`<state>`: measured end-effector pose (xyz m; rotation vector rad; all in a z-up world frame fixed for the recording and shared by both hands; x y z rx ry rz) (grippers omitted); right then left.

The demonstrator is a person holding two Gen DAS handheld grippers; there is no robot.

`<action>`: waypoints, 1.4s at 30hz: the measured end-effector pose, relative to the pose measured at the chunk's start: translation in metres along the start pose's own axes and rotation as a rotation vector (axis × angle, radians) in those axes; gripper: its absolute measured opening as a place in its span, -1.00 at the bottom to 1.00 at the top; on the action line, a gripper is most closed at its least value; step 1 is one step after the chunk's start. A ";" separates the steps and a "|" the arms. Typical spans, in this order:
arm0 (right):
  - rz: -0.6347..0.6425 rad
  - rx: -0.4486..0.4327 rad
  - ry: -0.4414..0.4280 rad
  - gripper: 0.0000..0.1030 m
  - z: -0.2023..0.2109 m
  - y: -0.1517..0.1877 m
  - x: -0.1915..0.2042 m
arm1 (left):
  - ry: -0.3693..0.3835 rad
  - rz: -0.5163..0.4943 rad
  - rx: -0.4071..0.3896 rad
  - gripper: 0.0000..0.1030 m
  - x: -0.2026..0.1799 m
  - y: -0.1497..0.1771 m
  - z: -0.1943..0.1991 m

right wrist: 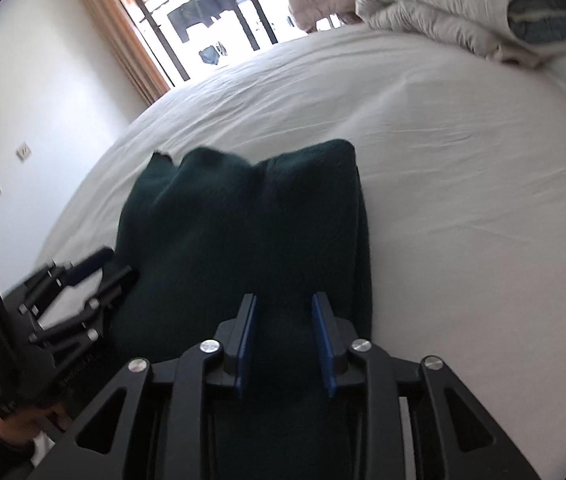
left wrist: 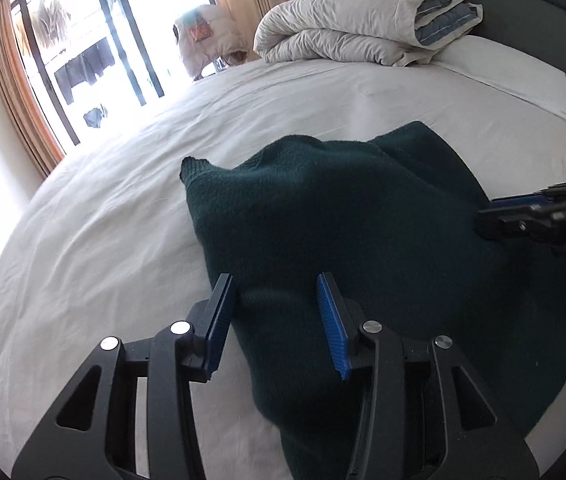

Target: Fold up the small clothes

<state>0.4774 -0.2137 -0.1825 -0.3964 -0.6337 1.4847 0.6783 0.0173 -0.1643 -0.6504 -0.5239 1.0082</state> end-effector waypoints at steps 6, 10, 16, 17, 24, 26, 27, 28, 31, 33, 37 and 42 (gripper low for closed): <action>0.078 -0.030 0.091 0.17 0.026 0.053 -0.009 | -0.015 -0.057 -0.023 0.03 -0.021 0.032 0.027; 0.013 -0.079 0.084 0.19 0.053 0.067 -0.033 | 0.091 -0.053 -0.024 0.48 -0.030 0.063 0.054; -0.160 -0.093 -0.082 0.30 0.057 0.027 -0.052 | 0.207 0.225 -0.087 0.85 0.016 0.048 0.072; -0.181 -0.066 -0.125 0.30 0.048 0.019 -0.051 | 0.245 0.274 -0.067 0.85 0.023 0.044 0.066; -0.404 0.153 -0.366 0.27 -0.023 0.000 -0.043 | 0.616 0.758 0.077 0.85 0.048 0.039 -0.006; -0.398 0.158 -0.367 0.25 -0.032 -0.007 -0.037 | 0.625 0.736 0.089 0.81 0.042 0.036 -0.016; -0.383 0.175 -0.375 0.21 -0.037 -0.010 -0.030 | 0.618 0.703 0.092 0.75 0.038 0.033 -0.018; -0.365 0.191 -0.376 0.18 -0.041 -0.011 -0.024 | 0.641 0.689 0.108 0.44 0.029 0.030 -0.020; -0.284 0.223 -0.310 -0.12 -0.053 -0.013 -0.013 | 0.630 0.684 0.145 0.20 0.023 0.029 -0.027; -0.268 0.219 -0.292 -0.36 -0.050 -0.012 -0.010 | 0.643 0.693 0.149 0.04 0.025 0.030 -0.026; -0.232 0.174 -0.252 -0.48 -0.027 -0.007 0.002 | 0.680 0.670 0.130 -0.21 0.030 0.028 -0.009; -0.152 0.115 -0.247 -0.51 0.019 -0.005 0.039 | 0.650 0.633 0.094 -0.23 0.043 0.036 0.048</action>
Point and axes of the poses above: each gripper's, at about its wrist camera, not at the fingertips, and z roughly against the way its jaws point, x to its left, y to its underside, the point moved 10 cm from there along -z, roughly the way its jaws point, and after that the axes turned 10 degrees about y, right-handed, at the moved point
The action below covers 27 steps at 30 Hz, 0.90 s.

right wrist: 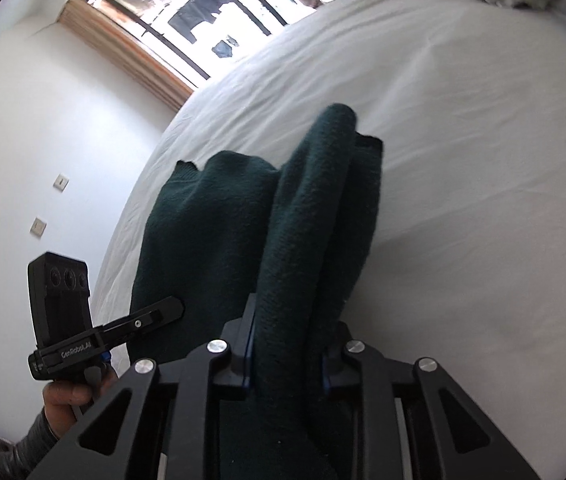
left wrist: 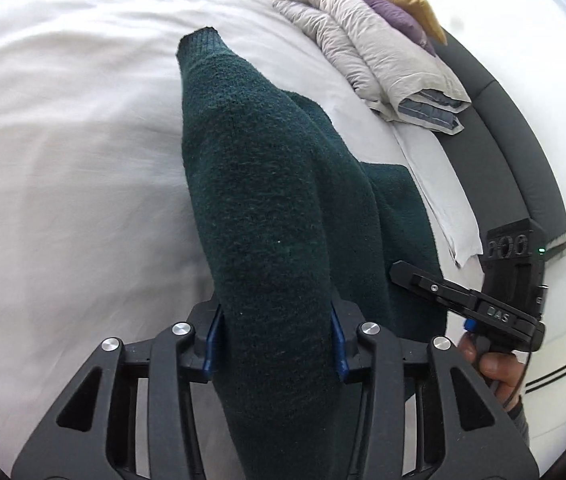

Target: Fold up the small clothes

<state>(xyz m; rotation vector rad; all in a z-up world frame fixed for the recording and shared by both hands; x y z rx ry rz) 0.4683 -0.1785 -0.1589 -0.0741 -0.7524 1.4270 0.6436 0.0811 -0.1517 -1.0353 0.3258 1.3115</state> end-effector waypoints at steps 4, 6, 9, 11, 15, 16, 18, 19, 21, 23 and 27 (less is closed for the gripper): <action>0.032 -0.031 -0.059 -0.51 0.028 0.023 0.049 | -0.021 -0.044 -0.061 -0.23 -0.016 0.020 0.071; 0.040 -0.036 -0.103 -0.51 0.038 0.038 0.076 | -0.064 -0.086 -0.081 -0.22 -0.021 0.030 0.104; 0.075 -0.014 -0.140 -0.52 0.039 0.072 0.119 | -0.173 -0.164 -0.102 -0.22 -0.020 0.060 0.160; 0.083 0.016 -0.166 -0.52 0.033 0.098 0.143 | -0.231 -0.187 -0.115 -0.22 -0.015 0.083 0.194; 0.077 0.082 -0.196 -0.52 0.017 0.148 0.170 | -0.298 -0.170 -0.108 -0.22 0.008 0.127 0.233; 0.077 0.096 -0.195 -0.52 0.012 0.160 0.175 | -0.313 -0.157 -0.101 -0.21 0.017 0.139 0.240; 0.074 0.116 -0.189 -0.52 0.004 0.178 0.183 | -0.329 -0.132 -0.094 -0.21 0.033 0.157 0.246; 0.072 0.122 -0.181 -0.52 0.001 0.184 0.184 | -0.341 -0.126 -0.090 -0.20 0.042 0.165 0.249; 0.062 0.118 -0.167 -0.52 -0.003 0.190 0.181 | -0.353 -0.114 -0.084 -0.19 0.054 0.177 0.249; 0.058 0.114 -0.151 -0.52 -0.004 0.192 0.178 | -0.352 -0.118 -0.093 -0.19 0.058 0.182 0.249; 0.038 0.128 -0.115 -0.52 -0.011 0.192 0.170 | -0.367 -0.146 -0.099 -0.13 0.052 0.183 0.243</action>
Point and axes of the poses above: each gripper's, at about its wrist camera, not at the fingertips, and z roughly against the way its jaws point, x to its left, y to its underside, the point moved 10 cm from there along -z, roughly the way its jaws point, and after that the axes turned 10 degrees about y, right-handed, at the moved point
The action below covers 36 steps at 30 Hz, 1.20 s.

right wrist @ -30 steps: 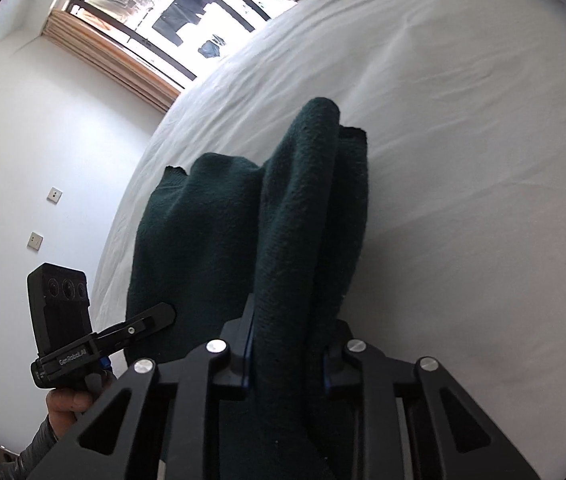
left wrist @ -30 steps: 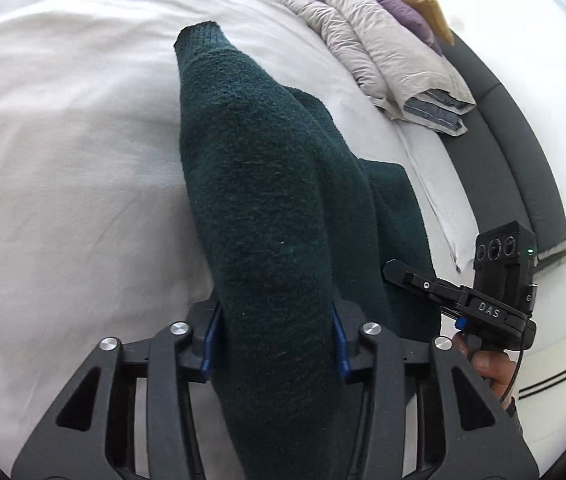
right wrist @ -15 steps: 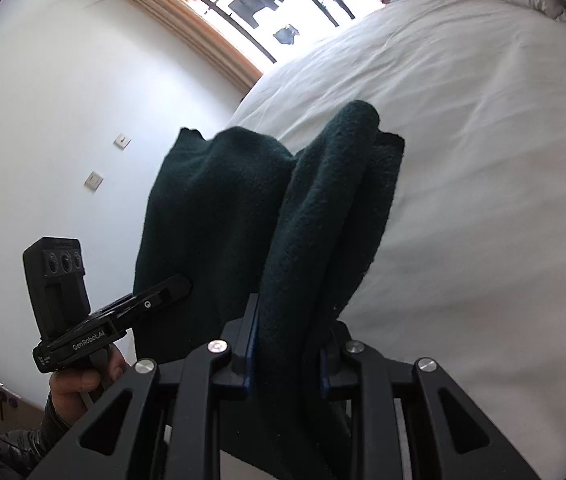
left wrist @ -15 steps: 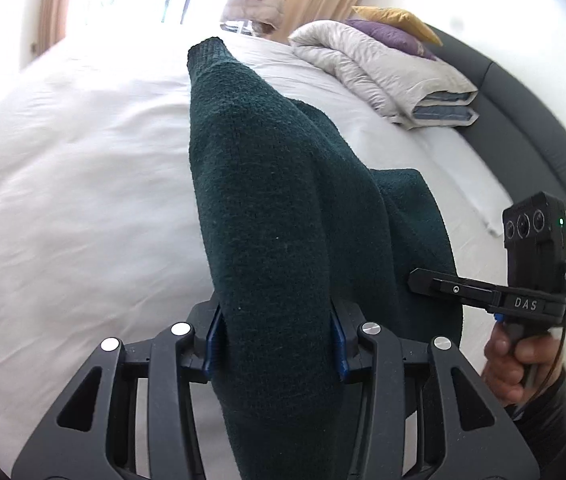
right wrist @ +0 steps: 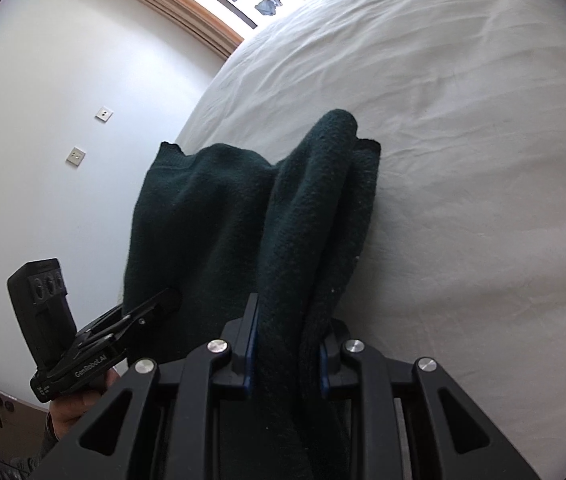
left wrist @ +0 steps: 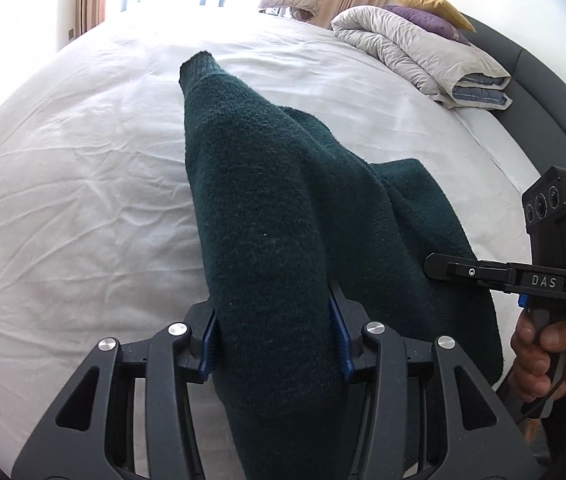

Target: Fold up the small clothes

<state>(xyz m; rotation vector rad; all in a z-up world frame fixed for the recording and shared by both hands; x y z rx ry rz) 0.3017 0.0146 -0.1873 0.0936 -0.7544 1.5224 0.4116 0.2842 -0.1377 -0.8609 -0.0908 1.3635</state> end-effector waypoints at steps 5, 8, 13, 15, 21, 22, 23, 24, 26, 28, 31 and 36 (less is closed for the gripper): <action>-0.024 -0.007 -0.007 -0.46 -0.007 0.011 -0.010 | -0.001 0.000 0.000 -0.04 0.021 0.004 -0.012; -0.048 -0.014 -0.035 -0.43 -0.012 0.012 -0.014 | 0.004 0.000 -0.005 0.05 0.020 -0.002 -0.034; -0.066 -0.042 -0.096 -0.39 -0.012 0.015 -0.017 | 0.006 -0.022 -0.057 0.40 0.030 0.002 -0.040; -0.069 -0.056 -0.093 -0.29 -0.008 0.016 -0.016 | 0.047 0.015 -0.067 0.40 0.035 0.003 -0.040; 0.024 -0.174 0.118 0.18 0.032 0.022 -0.019 | -0.165 -0.144 -0.196 0.44 0.021 -0.006 0.004; 0.061 -0.208 0.174 0.25 0.043 0.024 -0.016 | -0.239 -0.207 -0.253 0.59 0.011 -0.010 0.021; 0.086 -0.238 0.209 0.35 0.053 0.024 -0.013 | -0.277 -0.238 -0.292 0.71 0.005 -0.012 0.033; 0.114 -0.279 0.239 0.43 0.065 0.025 -0.007 | -0.341 -0.271 -0.364 0.98 -0.005 -0.015 0.054; 0.166 -0.367 0.282 0.63 0.091 0.027 0.006 | -0.422 -0.299 -0.490 1.00 -0.022 -0.019 0.093; 0.223 -0.479 0.338 0.90 0.120 0.028 0.021 | -0.446 -0.300 -0.546 1.00 -0.037 -0.018 0.119; 0.286 -0.624 0.387 1.00 0.157 0.030 0.048 | -0.411 -0.289 -0.567 1.00 -0.057 -0.017 0.149; 0.318 -0.777 0.421 1.00 0.213 0.032 0.078 | -0.414 -0.251 -0.539 1.00 -0.065 -0.013 0.175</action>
Point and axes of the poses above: each gripper's, at about its wrist camera, not at the fingertips, and z roughly against the way its jaws point, x to its left, y to its underside, the point moved 10 cm from there along -z, roughly the way its jaws point, and after that the axes turned 10 degrees about y, right-handed, at the moved point
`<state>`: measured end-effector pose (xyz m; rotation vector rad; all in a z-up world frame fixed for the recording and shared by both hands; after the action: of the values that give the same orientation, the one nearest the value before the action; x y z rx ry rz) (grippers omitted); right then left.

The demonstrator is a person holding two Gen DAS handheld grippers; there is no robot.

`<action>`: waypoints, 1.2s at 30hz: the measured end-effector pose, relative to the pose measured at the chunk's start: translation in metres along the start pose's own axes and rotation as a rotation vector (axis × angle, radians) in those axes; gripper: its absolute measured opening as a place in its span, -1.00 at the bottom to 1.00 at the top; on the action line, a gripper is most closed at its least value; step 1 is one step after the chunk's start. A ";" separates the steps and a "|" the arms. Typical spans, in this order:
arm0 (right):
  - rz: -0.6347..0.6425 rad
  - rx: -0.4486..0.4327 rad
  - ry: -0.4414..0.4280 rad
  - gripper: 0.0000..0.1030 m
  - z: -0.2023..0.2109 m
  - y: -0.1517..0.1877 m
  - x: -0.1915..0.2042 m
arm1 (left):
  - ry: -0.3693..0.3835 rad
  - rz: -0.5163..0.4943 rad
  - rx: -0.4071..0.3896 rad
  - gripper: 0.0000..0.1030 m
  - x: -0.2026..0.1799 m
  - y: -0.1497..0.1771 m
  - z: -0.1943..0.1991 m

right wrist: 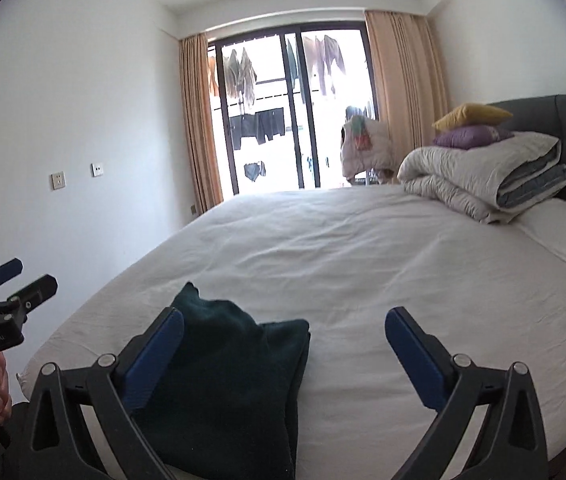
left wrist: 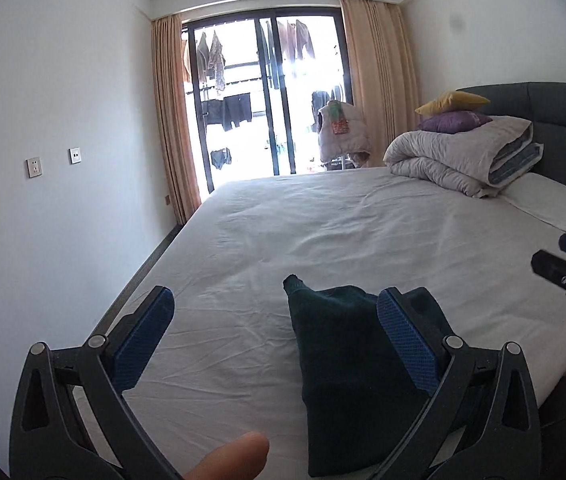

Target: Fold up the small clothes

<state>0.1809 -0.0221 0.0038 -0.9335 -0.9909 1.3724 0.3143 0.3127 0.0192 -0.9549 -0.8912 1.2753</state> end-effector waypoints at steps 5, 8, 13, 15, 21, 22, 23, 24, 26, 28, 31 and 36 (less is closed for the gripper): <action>0.034 -0.005 0.069 1.00 0.025 -0.010 0.000 | 0.009 0.055 0.082 1.00 -0.001 0.017 0.005; 0.077 0.054 0.093 1.00 0.029 0.004 0.004 | -0.038 0.069 0.200 1.00 0.003 0.048 -0.010; 0.058 0.187 0.105 1.00 0.017 0.045 0.002 | -0.006 0.135 0.353 1.00 0.001 0.098 -0.036; 0.049 0.238 0.109 1.00 0.011 0.059 0.003 | -0.002 0.142 0.383 1.00 0.001 0.108 -0.045; 0.074 0.290 0.111 1.00 0.002 0.073 0.011 | 0.011 0.146 0.419 1.00 -0.002 0.122 -0.060; 0.084 0.297 0.113 1.00 0.001 0.074 0.013 | 0.012 0.148 0.424 1.00 -0.002 0.124 -0.061; 0.091 0.301 0.113 1.00 0.001 0.075 0.014 | 0.014 0.153 0.429 1.00 -0.001 0.125 -0.063; 0.093 0.305 0.112 1.00 0.001 0.076 0.015 | 0.014 0.155 0.432 1.00 -0.001 0.126 -0.063; 0.093 0.314 0.111 1.00 0.000 0.078 0.016 | 0.012 0.157 0.439 1.00 -0.001 0.127 -0.062; 0.089 0.323 0.109 1.00 -0.001 0.081 0.016 | 0.012 0.159 0.442 1.00 -0.001 0.129 -0.065; 0.084 0.334 0.110 1.00 -0.003 0.083 0.015 | 0.010 0.161 0.441 1.00 0.000 0.129 -0.065; 0.086 0.342 0.107 1.00 -0.005 0.084 0.015 | 0.007 0.156 0.448 1.00 -0.001 0.130 -0.066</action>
<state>0.1575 -0.0073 -0.0772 -0.7872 -0.6157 1.4909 0.3289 0.3121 -0.1256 -0.6791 -0.4981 1.5223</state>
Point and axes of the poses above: each gripper's, at about its wrist camera, not at the fingertips, and z roughly against the way its jaws point, x to its left, y to its underside, the point moved 10 cm from there along -z, roughly the way its jaws point, and after that the axes turned 10 degrees about y, right-handed, at the moved point
